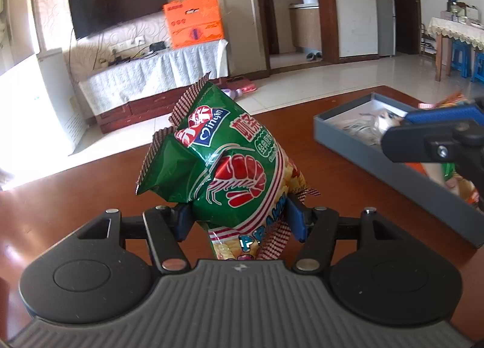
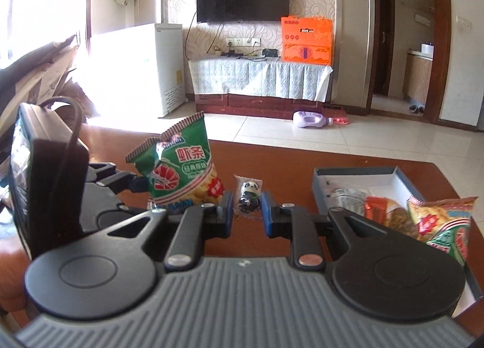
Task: Organize snacks
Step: 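Lift and carry the cracker bag and small candy toward the box with both tools, then lower the cracker bag into the box and open the left tool while the right tool drops the candy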
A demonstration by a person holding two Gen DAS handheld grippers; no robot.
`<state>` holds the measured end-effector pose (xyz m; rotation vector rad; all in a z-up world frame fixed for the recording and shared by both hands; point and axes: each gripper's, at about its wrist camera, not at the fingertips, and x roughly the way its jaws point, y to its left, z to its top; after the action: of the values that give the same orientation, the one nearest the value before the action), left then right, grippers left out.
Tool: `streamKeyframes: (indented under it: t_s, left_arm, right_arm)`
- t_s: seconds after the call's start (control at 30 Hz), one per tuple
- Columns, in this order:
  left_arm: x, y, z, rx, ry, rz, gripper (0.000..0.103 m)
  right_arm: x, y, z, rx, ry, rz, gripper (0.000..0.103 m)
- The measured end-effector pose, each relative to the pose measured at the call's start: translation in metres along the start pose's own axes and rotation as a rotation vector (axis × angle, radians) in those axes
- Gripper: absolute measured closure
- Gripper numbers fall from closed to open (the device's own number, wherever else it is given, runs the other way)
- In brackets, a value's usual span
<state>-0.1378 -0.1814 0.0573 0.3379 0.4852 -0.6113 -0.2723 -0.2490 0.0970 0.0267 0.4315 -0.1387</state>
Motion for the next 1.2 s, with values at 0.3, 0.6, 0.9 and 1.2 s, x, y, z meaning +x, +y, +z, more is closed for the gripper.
streamKeyframes:
  t_s: [0.3,0.6,0.9,1.2]
  left_arm:
    - [-0.008,-0.055,0.02,0.025,-0.044,-0.064,0.036]
    - [0.003,-0.095,0.034,0.026,-0.05,-0.115,0.036]
    - [0.024,-0.13,0.046,0.01,-0.053,-0.18,0.036]
    - [0.052,-0.167,0.054,-0.011,-0.042,-0.262,0.036]
  right_arm:
    - [-0.029,-0.031,0.003,0.011,-0.039,-0.059,0.081]
    - [-0.043,-0.066,-0.007,0.047,-0.041,-0.113,0.081]
    - [-0.051,-0.094,-0.019,0.086,-0.029,-0.169,0.081]
    - [-0.051,-0.112,-0.026,0.113,-0.013,-0.214,0.081]
